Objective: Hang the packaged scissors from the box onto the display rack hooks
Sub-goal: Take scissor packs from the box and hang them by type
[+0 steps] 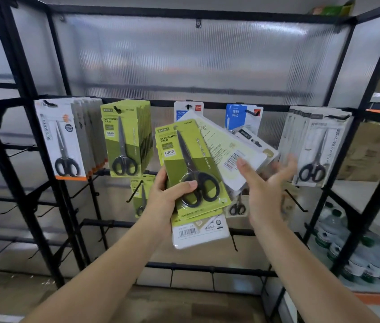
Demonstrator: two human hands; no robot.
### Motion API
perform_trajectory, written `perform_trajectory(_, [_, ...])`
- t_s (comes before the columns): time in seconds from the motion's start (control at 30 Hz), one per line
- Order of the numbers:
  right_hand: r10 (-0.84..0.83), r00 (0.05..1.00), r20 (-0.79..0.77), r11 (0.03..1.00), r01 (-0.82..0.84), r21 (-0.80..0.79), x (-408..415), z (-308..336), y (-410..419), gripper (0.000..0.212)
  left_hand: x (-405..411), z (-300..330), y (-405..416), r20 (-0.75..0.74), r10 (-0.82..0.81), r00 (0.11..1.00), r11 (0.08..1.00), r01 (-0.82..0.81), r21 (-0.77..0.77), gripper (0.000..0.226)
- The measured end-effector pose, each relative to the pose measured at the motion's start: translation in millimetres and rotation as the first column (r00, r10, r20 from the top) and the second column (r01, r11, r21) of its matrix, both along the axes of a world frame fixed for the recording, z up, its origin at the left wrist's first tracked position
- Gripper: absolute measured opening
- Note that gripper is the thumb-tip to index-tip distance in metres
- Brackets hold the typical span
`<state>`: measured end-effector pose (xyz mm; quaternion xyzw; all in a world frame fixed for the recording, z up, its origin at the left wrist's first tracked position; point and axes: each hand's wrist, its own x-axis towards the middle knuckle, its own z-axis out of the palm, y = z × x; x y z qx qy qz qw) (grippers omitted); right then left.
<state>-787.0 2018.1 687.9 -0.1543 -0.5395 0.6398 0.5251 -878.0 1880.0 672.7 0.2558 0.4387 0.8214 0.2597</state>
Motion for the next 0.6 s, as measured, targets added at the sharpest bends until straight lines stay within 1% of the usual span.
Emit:
perform_trajectory(0.03, [-0.052, 0.995, 0.085, 0.992, 0.041, 0.123, 2.0, 0.4, 5.9, 0.098, -2.5, -0.5, -2.2, -0.018, 0.013, 1.000, 1.000, -0.013, -0.012, 0.046])
perform_trajectory(0.07, [-0.073, 0.975, 0.211, 0.973, 0.023, 0.231, 2.5, 1.3, 11.5, 0.094, -5.2, -1.5, -3.4, -0.033, 0.020, 0.999, 1.000, -0.021, -0.022, 0.049])
perform_trajectory(0.1, [-0.088, 0.929, 0.358, 0.955, -0.023, 0.296, 1.5, 1.6, 17.1, 0.086, -7.3, -2.4, -4.6, -0.046, 0.028, 0.999, 0.999, -0.030, -0.033, 0.051])
perform_trajectory(0.13, [-0.105, 0.873, 0.476, 0.947, -0.059, 0.317, -0.1, 0.7, 21.0, 0.076, -9.3, -4.0, -5.1, -0.066, 0.041, 0.997, 0.998, -0.044, -0.044, 0.054])
perform_trajectory(0.17, [-0.122, 0.834, 0.538, 0.948, -0.064, 0.313, -2.1, -1.2, 23.8, 0.064, -10.9, -6.2, -5.2, -0.088, 0.056, 0.995, 0.997, -0.061, -0.057, 0.056])
perform_trajectory(0.23, [-0.165, 0.835, 0.526, 0.948, -0.013, 0.318, -4.4, -5.2, 26.1, 0.044, -12.3, -12.1, -4.6, -0.092, 0.075, 0.993, 0.994, -0.082, -0.075, 0.055])
perform_trajectory(0.3, [-0.147, 0.900, 0.410, 0.956, 0.023, 0.293, -4.4, -9.5, 26.3, 0.027, -12.7, -17.2, -4.1, -0.047, 0.087, 0.995, 0.992, -0.091, -0.089, 0.053])
perform_trajectory(0.33, [-0.106, 0.941, 0.322, 0.968, 0.023, 0.250, -2.8, -10.5, 25.2, 0.023, -12.9, -19.3, -3.5, -0.023, 0.095, 0.995, 0.991, -0.097, -0.096, 0.051])
perform_trajectory(0.37, [-0.086, 0.970, 0.227, 0.974, 0.034, 0.225, -0.6, -10.9, 24.3, 0.025, -13.4, -21.2, -3.1, -0.001, 0.107, 0.994, 0.989, -0.106, -0.103, 0.049])
perform_trajectory(0.4, [-0.083, 0.986, 0.148, 0.971, 0.046, 0.236, 1.8, -11.0, 23.8, 0.028, -14.5, -22.4, -2.7, 0.018, 0.121, 0.993, 0.987, -0.118, -0.108, 0.047])
perform_trajectory(0.43, [-0.073, 0.993, 0.097, 0.957, 0.043, 0.287, 3.6, -11.4, 23.5, 0.030, -15.9, -22.8, -2.7, 0.035, 0.132, 0.991, 0.986, -0.128, -0.108, 0.045])
perform_trajectory(0.47, [-0.053, 0.995, 0.082, 0.932, 0.019, 0.363, 5.4, -11.2, 21.6, 0.031, -17.4, -22.6, -2.6, 0.048, 0.138, 0.989, 0.986, -0.132, -0.104, 0.044])
perform_trajectory(0.5, [-0.033, 0.993, 0.113, 0.890, -0.022, 0.455, 7.1, -11.7, 18.6, 0.033, -18.6, -22.1, -2.3, 0.059, 0.138, 0.989, 0.987, -0.132, -0.096, 0.043])
perform_trajectory(0.53, [-0.034, 0.983, 0.180, 0.822, -0.075, 0.565, 8.4, -12.8, 15.3, 0.035, -19.0, -21.3, -1.5, 0.067, 0.135, 0.989, 0.988, -0.129, -0.086, 0.042])
perform_trajectory(0.6, [-0.065, 0.947, 0.315, 0.610, -0.212, 0.764, 8.6, -19.5, 9.5, 0.040, -18.6, -20.1, 0.5, 0.086, 0.124, 0.989, 0.990, -0.117, -0.075, 0.042])
